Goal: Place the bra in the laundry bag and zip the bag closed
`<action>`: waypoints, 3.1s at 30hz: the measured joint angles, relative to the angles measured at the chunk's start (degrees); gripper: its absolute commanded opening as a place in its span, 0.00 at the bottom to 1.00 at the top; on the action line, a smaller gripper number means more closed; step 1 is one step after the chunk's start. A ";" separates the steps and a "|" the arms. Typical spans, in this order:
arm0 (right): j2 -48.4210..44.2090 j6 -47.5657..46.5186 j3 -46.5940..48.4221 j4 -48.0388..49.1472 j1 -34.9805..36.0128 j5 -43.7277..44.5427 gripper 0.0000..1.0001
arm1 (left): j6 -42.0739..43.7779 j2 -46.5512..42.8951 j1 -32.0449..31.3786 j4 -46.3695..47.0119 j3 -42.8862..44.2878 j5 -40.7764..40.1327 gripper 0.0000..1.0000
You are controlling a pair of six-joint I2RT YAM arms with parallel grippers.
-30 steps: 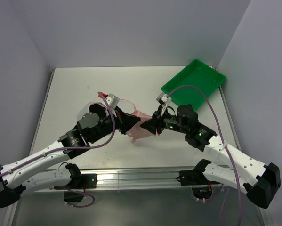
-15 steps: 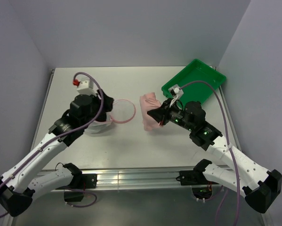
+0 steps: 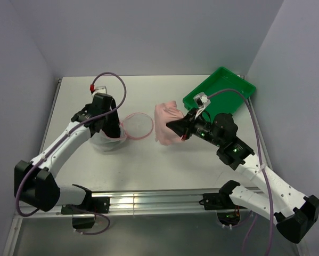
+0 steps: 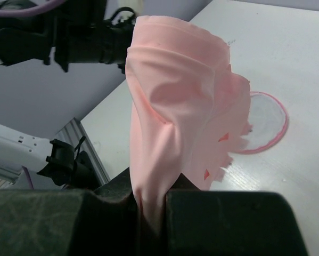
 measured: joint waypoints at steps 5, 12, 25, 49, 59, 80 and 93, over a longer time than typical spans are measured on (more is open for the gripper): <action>-1.88 0.20 -0.50 0.26 -0.15 -1.31 0.00 | 4.15 6.71 1.36 -1.62 3.72 0.90 0.30; -3.87 0.59 -1.40 0.35 -0.87 -2.01 0.00 | 6.45 8.68 1.55 -0.02 4.11 5.57 0.00; -4.33 1.38 0.28 1.07 -3.37 -2.40 0.00 | -3.52 -9.55 -7.17 21.20 -8.87 24.00 0.00; 18.49 9.55 -5.31 28.46 3.80 -12.74 0.00 | -13.49 -15.28 -3.41 38.66 -29.35 26.08 0.00; 17.53 8.59 -8.59 29.42 4.59 -14.58 0.00 | -14.69 -15.37 -3.37 39.21 -29.55 26.16 0.00; 41.05 -0.72 7.37 13.75 9.86 -9.40 0.00 | -14.82 -18.43 -3.28 39.76 -31.10 27.63 0.00; 47.93 5.75 6.45 14.60 10.88 -8.96 0.00 | -15.02 -17.05 -3.30 41.99 -30.62 30.99 0.00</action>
